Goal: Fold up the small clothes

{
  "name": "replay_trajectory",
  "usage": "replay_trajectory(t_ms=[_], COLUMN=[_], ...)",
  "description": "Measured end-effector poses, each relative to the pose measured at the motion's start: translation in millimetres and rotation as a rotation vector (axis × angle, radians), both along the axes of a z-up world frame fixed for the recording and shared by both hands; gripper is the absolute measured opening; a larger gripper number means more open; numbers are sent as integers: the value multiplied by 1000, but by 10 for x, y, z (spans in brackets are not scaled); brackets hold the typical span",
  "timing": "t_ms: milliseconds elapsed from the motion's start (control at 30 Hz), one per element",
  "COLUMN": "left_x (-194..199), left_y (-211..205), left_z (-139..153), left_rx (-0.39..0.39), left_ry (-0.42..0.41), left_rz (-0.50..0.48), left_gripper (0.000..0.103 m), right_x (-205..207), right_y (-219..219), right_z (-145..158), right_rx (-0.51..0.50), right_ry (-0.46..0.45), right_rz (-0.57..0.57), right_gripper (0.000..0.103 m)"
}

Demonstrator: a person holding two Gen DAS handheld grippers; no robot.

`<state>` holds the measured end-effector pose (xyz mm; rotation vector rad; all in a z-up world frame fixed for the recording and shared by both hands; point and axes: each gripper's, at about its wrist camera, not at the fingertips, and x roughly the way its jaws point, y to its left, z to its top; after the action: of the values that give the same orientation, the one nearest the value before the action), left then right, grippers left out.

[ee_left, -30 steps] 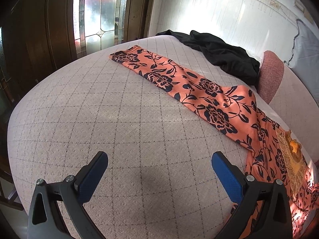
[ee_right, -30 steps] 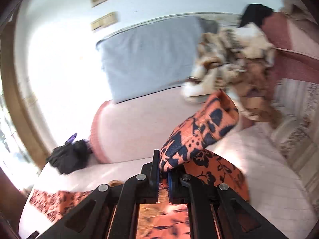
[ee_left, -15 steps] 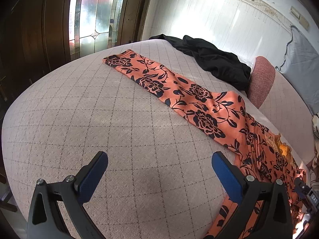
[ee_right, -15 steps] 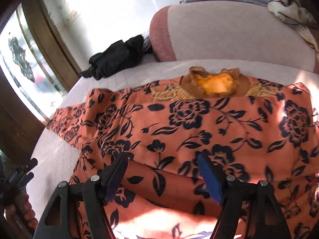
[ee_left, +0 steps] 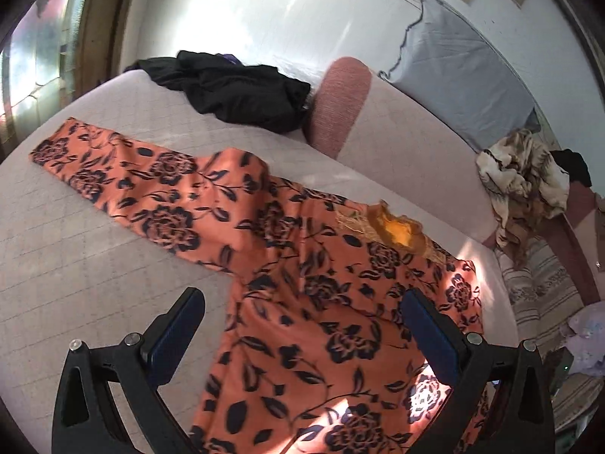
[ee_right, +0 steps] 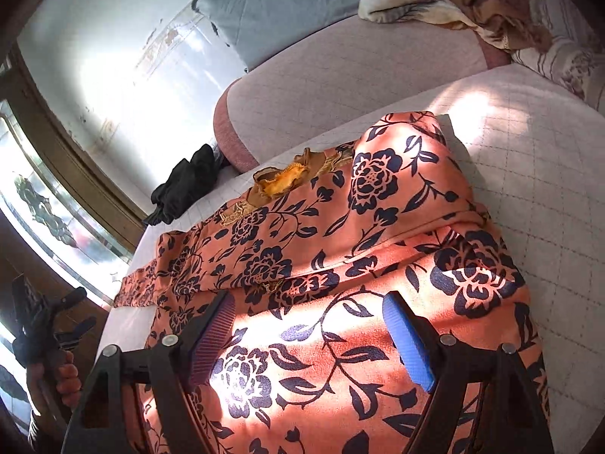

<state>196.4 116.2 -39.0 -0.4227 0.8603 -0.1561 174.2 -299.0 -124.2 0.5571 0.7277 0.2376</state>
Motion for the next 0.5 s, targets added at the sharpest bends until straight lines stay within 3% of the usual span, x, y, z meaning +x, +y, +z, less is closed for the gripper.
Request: replay_trajectory(t_ms=[133,200,267,433,500], left_x=[575,776,905,959,939], left_y=[-410,-506,-540,-563,-540], left_z=[-301,-510,-704,-906,-909], left_rx=[-31,-40,-46,33,20], left_ry=[149,229,292,315,301], left_rz=[-62,-53,-44,-8,6], left_gripper=[99,89,72,69,69], right_x=[7,-6,-10,31,47], right_y=[-82,-85,-102,-126,-116], right_z=[-52,-35,-10,-30,-38], right_rx=[71,79,96,146,162], right_ry=[-6,-21,-34,-29,-22], right_rz=[19,31,43,52,61], right_gripper=[83,83,83,83,83])
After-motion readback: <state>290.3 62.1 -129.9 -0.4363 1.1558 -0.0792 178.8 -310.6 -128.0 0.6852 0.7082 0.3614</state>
